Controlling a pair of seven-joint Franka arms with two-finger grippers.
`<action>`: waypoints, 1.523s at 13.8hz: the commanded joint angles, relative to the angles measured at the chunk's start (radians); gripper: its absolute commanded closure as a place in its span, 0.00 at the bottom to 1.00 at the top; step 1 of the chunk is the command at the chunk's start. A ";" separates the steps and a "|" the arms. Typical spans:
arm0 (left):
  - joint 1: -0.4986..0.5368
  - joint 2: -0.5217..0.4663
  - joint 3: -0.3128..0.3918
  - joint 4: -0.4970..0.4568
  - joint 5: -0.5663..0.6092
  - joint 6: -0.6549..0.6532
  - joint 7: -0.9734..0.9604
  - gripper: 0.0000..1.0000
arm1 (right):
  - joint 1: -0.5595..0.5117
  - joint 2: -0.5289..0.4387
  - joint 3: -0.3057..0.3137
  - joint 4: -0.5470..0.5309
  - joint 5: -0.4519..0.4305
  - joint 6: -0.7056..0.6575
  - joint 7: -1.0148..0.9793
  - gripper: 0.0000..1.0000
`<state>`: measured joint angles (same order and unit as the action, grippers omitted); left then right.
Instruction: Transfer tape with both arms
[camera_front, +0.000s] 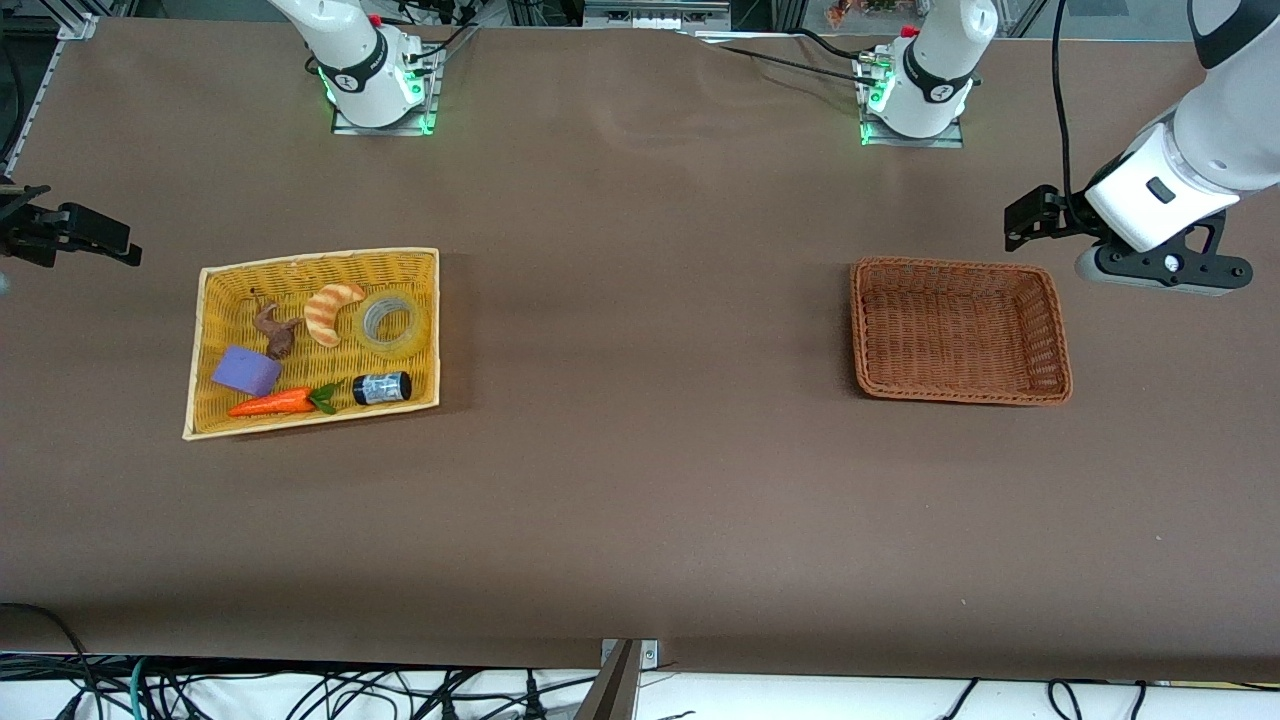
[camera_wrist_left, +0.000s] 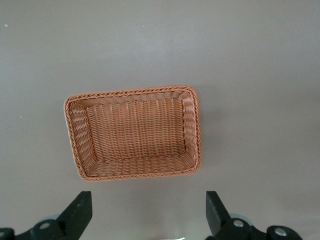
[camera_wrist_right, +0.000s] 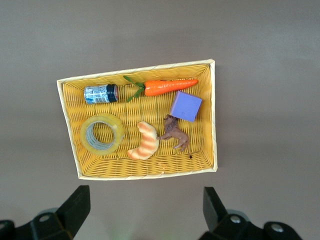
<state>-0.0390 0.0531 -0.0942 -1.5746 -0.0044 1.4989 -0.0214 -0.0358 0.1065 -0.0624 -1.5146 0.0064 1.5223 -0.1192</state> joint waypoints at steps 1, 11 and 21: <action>0.007 -0.001 0.001 -0.001 -0.023 0.009 0.015 0.00 | -0.015 0.006 0.015 0.024 -0.008 -0.008 0.006 0.00; 0.008 0.005 0.004 0.001 -0.023 0.009 0.014 0.00 | -0.015 0.007 0.015 0.024 -0.008 -0.010 0.006 0.00; 0.008 0.008 0.005 0.010 -0.023 0.009 0.014 0.00 | 0.014 0.091 0.023 -0.033 -0.008 0.007 0.004 0.00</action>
<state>-0.0365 0.0590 -0.0924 -1.5744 -0.0044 1.5057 -0.0215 -0.0340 0.1769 -0.0514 -1.5233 0.0061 1.5217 -0.1193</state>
